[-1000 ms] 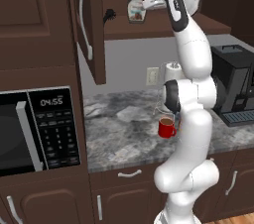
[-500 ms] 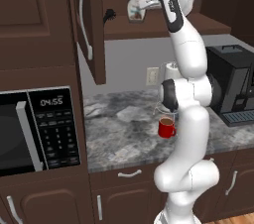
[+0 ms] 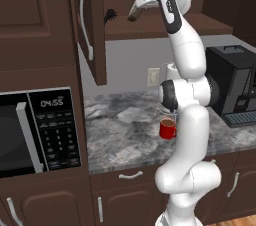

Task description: Pick the syrup bottle and honey bottle from the cabinet and place them next to the mug.

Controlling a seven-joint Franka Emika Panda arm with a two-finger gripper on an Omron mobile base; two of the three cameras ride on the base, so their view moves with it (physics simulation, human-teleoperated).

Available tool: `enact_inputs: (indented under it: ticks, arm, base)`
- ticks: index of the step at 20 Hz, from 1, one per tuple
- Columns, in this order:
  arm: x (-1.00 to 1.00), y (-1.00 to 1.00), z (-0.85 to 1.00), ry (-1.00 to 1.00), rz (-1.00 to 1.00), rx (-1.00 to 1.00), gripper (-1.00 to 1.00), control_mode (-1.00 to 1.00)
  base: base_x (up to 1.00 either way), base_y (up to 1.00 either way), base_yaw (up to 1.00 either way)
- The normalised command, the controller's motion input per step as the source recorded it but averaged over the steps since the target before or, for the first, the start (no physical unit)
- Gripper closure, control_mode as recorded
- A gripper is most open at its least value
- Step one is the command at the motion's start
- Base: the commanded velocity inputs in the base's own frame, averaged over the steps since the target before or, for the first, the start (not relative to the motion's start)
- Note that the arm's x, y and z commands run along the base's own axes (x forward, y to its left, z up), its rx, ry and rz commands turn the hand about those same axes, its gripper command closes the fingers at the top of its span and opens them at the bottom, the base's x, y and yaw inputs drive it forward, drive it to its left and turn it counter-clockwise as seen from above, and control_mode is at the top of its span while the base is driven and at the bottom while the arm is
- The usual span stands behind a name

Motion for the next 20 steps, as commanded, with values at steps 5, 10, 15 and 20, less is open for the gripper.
enact_inputs:
  ticks: [5, 10, 15, 20]
  arm:
    - [0.0, 0.03, 0.0, 0.0, 0.0, 0.0, 1.0, -1.0]
    - [0.0, 0.0, 0.0, 0.0, 0.0, 0.0, 1.0, -1.0]
    - [-0.38, 0.0, 0.0, -0.03, 0.0, 0.0, 1.0, -1.0]
    - [-0.81, 0.0, 0.0, -0.12, 0.0, 0.01, 1.0, -1.0]
  base:
    - [0.0, 0.0, 0.0]
    - [0.0, 0.0, 0.0]
    - [0.0, 0.0, 0.0]
    - [0.0, 0.0, 0.0]
